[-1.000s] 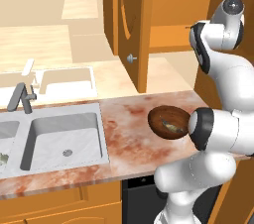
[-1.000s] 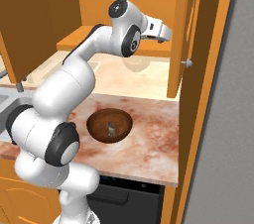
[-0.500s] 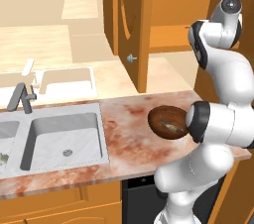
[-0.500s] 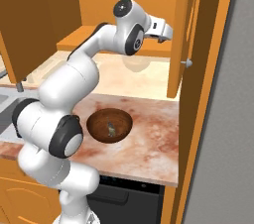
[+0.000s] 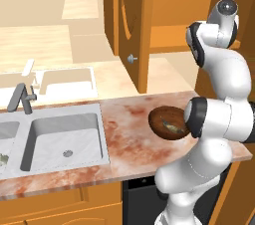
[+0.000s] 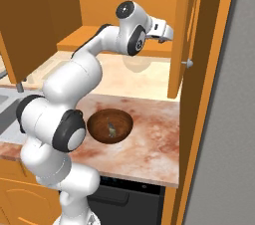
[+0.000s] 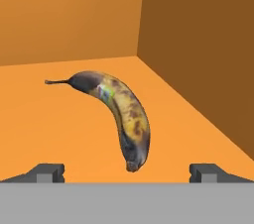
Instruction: Pick the bananas from the cabinet and place them in one bowl. Pick the garlic from the sink and place it in the other bowl.
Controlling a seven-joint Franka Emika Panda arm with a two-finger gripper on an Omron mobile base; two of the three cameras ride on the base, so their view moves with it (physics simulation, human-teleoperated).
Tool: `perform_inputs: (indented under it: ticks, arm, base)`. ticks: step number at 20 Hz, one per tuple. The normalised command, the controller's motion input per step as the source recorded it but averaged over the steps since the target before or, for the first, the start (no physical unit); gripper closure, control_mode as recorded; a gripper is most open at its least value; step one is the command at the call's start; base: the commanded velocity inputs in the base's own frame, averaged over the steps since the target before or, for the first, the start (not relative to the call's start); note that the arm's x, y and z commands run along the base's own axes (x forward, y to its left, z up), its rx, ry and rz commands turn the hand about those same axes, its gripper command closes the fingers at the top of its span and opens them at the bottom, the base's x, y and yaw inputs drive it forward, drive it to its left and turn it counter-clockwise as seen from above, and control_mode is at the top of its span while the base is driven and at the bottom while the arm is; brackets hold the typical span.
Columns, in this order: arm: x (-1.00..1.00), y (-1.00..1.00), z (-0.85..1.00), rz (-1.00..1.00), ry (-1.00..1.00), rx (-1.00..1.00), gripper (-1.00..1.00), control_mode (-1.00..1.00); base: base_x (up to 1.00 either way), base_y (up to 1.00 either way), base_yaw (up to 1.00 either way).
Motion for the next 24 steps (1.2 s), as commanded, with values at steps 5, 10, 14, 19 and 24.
perform_inputs:
  ticks: [5, 10, 14, 19, 24]
  arm:
    - [0.23, -0.01, -0.02, 0.0, 0.0, 0.0, -1.0, -1.0]
    - [0.22, -0.09, 0.0, 0.0, 0.0, 0.0, -1.0, -1.0]
    - [0.23, -0.09, 0.0, 0.0, 0.0, 0.0, -1.0, -1.0]
    - [0.21, -0.05, 0.0, 0.0, 0.0, 0.0, -1.0, -1.0]
    - [0.17, -0.1, 0.0, 0.0, 0.0, 0.0, -1.0, -1.0]
  base:
    - [0.0, 0.0, 0.0]
    - [0.0, 0.0, 0.0]
    - [0.0, 0.0, 0.0]
    - [0.0, 0.0, 0.0]
    - [0.0, 0.0, 0.0]
